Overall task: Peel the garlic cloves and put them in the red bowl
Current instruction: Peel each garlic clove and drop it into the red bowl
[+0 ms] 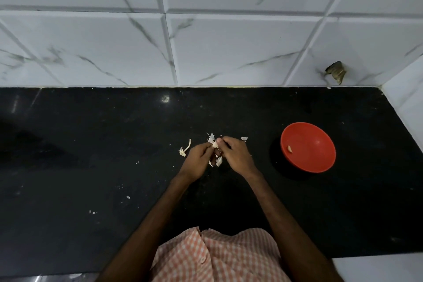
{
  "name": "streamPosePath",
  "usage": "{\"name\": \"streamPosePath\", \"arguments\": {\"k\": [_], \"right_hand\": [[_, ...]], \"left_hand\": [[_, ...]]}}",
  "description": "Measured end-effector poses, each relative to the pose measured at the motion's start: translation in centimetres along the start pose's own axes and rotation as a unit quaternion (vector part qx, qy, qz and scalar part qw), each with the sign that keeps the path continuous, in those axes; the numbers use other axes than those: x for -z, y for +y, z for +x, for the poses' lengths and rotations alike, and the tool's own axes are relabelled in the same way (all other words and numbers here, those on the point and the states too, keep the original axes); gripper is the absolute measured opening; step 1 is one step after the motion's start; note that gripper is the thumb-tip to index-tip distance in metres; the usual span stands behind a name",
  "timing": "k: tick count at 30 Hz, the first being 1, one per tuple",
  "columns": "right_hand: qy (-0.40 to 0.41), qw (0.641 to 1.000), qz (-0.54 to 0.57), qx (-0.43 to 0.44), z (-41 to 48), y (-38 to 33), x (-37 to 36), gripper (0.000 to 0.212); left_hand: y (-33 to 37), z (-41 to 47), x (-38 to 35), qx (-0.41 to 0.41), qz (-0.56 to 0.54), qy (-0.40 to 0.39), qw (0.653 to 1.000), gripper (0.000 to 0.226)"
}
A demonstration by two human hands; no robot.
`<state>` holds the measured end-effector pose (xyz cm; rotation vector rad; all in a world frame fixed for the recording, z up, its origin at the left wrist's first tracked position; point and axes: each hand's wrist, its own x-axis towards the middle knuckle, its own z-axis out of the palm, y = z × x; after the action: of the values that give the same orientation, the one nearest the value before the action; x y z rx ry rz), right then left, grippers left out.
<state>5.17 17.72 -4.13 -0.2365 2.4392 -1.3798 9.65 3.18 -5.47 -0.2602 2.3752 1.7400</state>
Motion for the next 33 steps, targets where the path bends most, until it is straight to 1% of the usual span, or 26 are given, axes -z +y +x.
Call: {"name": "streamPosePath", "arguments": {"k": [4, 6, 8, 10, 13, 16, 18, 20, 21, 22, 24, 26, 30, 33], "right_hand": [[-0.010, 1.000, -0.002, -0.008, 0.0, -0.5, -0.4, 0.042], [-0.017, 1.000, 0.014, -0.010, 0.0, -0.4, -0.4, 0.042], [-0.040, 0.999, 0.022, -0.004, -0.1, -0.4, -0.1, 0.041], [-0.067, 0.998, 0.016, 0.003, -0.1, -0.3, 0.2, 0.039], [-0.073, 0.997, -0.007, 0.015, -0.2, -0.3, 0.6, 0.036], [-0.062, 0.994, -0.075, 0.049, 0.0, -0.2, 0.4, 0.035], [-0.062, 0.989, -0.119, 0.063, 0.1, -0.3, 0.3, 0.037], [-0.066, 0.988, -0.120, 0.068, 0.1, -0.2, 0.1, 0.036], [-0.058, 0.993, -0.087, 0.062, 0.1, -0.1, -0.1, 0.031], [-0.044, 0.997, -0.031, 0.051, 0.0, 0.1, -0.1, 0.025], [-0.009, 0.996, 0.087, 0.027, -0.2, 0.2, -0.4, 0.014], [0.001, 0.990, 0.134, 0.046, -0.2, 0.2, -0.4, 0.007], [-0.013, 0.988, 0.088, 0.122, -0.2, 0.0, -0.1, 0.015], [-0.019, 0.986, 0.056, 0.154, 0.1, -0.4, 0.5, 0.018]], "left_hand": [[0.7, 0.0, -0.5, -0.007, 0.112, 0.073, 0.991, 0.038], [1.0, 0.2, -0.5, -0.009, 0.115, 0.091, 0.989, 0.043], [1.0, 0.4, -0.1, -0.004, 0.063, 0.095, 0.994, 0.043], [0.9, 0.3, 0.1, 0.004, 0.047, 0.095, 0.994, 0.038], [0.8, 0.1, 0.2, 0.016, 0.066, 0.094, 0.993, 0.034], [0.7, 0.0, 0.3, 0.003, 0.107, 0.077, 0.991, 0.035], [0.5, -0.1, 0.3, -0.011, 0.115, 0.057, 0.992, 0.038], [0.1, -0.1, 0.3, -0.009, 0.056, 0.043, 0.997, 0.040], [-0.1, 0.0, 0.2, 0.000, 0.006, 0.044, 0.999, 0.040], [-0.4, 0.1, 0.2, 0.011, -0.036, 0.051, 0.998, 0.040], [-0.5, 0.2, 0.1, 0.036, -0.085, 0.068, 0.993, 0.043], [0.0, 0.0, -0.1, 0.065, -0.137, 0.062, 0.986, 0.045], [1.3, -0.5, 0.3, 0.151, -0.213, 0.009, 0.965, 0.049], [1.3, -0.3, 1.0, 0.194, -0.256, -0.043, 0.946, 0.048]]}}
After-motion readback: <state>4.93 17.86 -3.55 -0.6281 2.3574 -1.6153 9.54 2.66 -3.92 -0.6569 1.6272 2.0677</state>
